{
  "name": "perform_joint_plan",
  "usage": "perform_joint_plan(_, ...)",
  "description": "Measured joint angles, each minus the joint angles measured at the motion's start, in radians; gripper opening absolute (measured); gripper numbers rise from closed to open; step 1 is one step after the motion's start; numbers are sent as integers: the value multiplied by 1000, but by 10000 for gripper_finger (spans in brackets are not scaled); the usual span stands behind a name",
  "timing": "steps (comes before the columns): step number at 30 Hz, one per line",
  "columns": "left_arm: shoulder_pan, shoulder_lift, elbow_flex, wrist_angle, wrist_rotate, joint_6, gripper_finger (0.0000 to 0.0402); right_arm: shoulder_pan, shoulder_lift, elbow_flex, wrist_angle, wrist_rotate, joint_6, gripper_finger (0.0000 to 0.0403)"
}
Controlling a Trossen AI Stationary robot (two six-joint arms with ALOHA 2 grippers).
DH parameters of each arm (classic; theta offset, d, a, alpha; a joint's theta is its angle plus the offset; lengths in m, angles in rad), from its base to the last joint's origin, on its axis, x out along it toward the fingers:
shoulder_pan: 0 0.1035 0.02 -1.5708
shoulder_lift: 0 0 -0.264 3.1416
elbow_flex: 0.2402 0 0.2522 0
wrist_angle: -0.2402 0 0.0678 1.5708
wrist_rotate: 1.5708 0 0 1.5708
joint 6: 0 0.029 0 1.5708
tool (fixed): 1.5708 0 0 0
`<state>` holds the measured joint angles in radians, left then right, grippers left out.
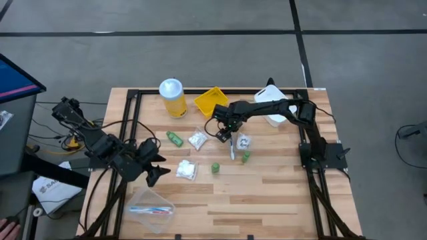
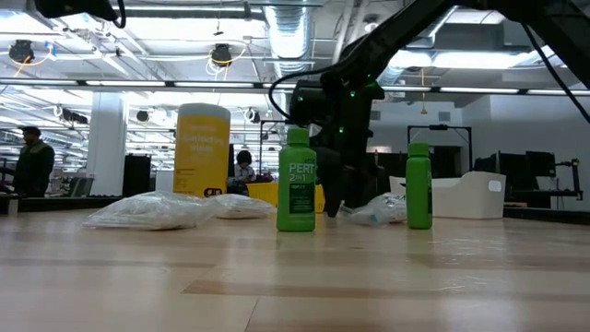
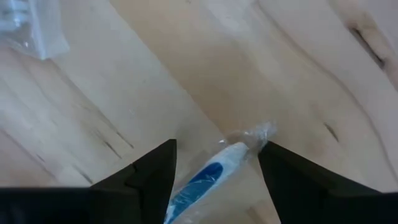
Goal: Pick & Place Travel size toiletries
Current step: Put the blue toothbrush into the transparent bin
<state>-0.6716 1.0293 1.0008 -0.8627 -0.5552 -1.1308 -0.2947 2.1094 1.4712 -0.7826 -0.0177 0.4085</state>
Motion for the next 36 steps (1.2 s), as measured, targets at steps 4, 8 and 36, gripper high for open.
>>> perform_joint_plan(4,0,0,0,-1,-6,0,273,-3,-5,-2,-1,5,8,183)
perform_joint_plan(8,0,0,0,-1,-6,0,273,-16,-5,-2,-15,-1,6,106)
perform_joint_plan(36,0,0,0,21,-400,6,273,131,-6,889,-239,-53,-238,19)
